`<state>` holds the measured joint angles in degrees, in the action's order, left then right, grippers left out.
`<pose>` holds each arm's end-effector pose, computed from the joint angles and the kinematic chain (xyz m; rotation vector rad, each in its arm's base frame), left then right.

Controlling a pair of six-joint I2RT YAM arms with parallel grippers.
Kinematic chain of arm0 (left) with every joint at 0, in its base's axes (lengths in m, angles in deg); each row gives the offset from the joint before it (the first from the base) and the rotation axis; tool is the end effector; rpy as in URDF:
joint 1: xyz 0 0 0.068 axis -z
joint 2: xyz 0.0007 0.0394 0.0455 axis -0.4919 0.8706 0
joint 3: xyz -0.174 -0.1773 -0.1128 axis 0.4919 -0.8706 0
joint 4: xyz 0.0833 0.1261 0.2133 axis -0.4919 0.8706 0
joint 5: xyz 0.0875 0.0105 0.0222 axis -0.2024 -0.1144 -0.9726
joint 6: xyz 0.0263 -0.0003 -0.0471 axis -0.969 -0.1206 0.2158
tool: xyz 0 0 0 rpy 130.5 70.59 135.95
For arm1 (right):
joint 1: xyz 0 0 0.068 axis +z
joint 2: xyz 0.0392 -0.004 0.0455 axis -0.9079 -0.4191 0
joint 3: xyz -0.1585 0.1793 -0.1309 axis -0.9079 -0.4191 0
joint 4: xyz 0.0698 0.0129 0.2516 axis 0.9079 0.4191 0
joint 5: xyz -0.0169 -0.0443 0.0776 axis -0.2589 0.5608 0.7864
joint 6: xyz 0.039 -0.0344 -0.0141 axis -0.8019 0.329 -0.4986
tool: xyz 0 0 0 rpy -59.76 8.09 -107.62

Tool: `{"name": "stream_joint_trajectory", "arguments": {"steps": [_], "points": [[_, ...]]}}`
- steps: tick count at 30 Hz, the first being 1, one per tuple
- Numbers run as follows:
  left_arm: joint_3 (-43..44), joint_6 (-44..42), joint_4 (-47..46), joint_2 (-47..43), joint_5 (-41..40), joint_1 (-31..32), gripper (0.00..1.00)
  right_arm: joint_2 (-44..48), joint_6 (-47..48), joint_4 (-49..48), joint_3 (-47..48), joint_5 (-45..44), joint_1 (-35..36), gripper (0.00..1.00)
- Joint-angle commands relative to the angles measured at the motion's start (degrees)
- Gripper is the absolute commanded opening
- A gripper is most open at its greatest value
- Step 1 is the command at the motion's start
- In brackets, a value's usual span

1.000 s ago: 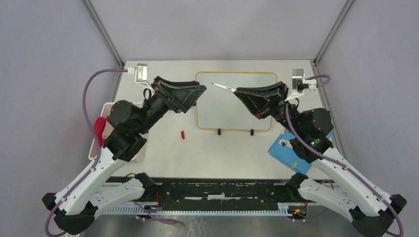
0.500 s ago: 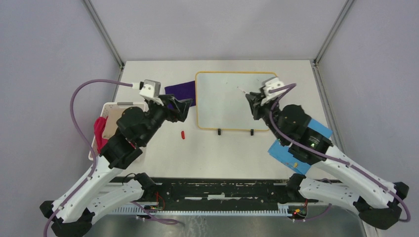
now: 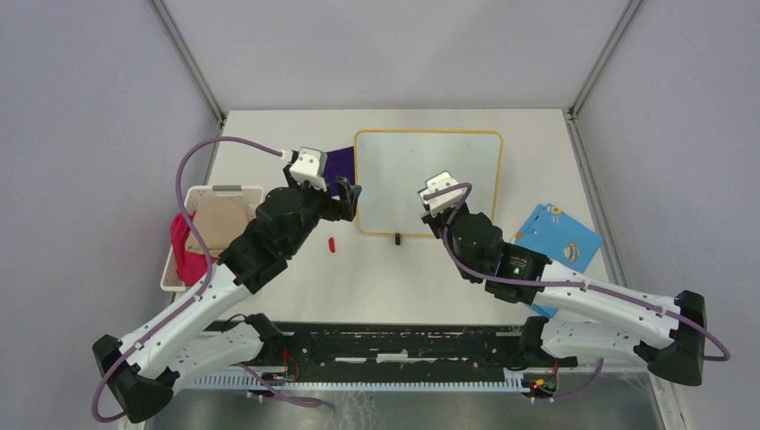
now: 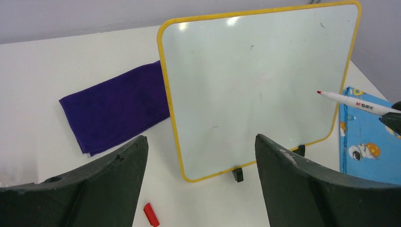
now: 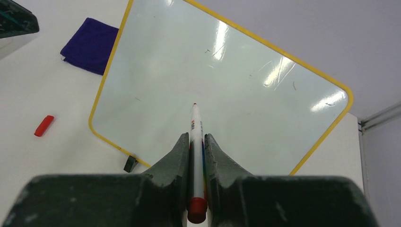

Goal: Write a sentence on the whiteboard

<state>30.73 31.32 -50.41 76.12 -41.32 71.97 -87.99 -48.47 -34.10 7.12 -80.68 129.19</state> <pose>0.1599 -0.1303 0.3564 0.2162 1.7124 -0.4041 0.1236 0.1963 0.3458 -0.4700 1.6114 0.0756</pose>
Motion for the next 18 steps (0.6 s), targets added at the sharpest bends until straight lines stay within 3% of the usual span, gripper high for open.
{"name": "stream_joint_trajectory", "arguments": {"steps": [1, 8, 12, 18], "points": [[-2.76, 0.57, -13.11, 1.22, -3.24, -0.05, 0.89, 2.46, -1.97, -7.72, -2.42, 5.58, -1.73, 0.0], [2.22, 5.34, -7.44, 7.44, -4.15, -1.19, 0.99, 3.15, -3.77, -8.88, -5.19, 13.54, -4.75, 0.0], [-0.43, 7.12, -7.36, 4.69, 1.7, -5.44, 1.0, 4.42, -5.24, -9.2, -7.14, 14.06, -4.41, 0.0], [-3.75, 9.89, -5.76, -0.51, 15.13, -14.67, 1.0, 3.92, -1.17, -11.52, -7.98, 3.65, 3.92, 0.0]]}}
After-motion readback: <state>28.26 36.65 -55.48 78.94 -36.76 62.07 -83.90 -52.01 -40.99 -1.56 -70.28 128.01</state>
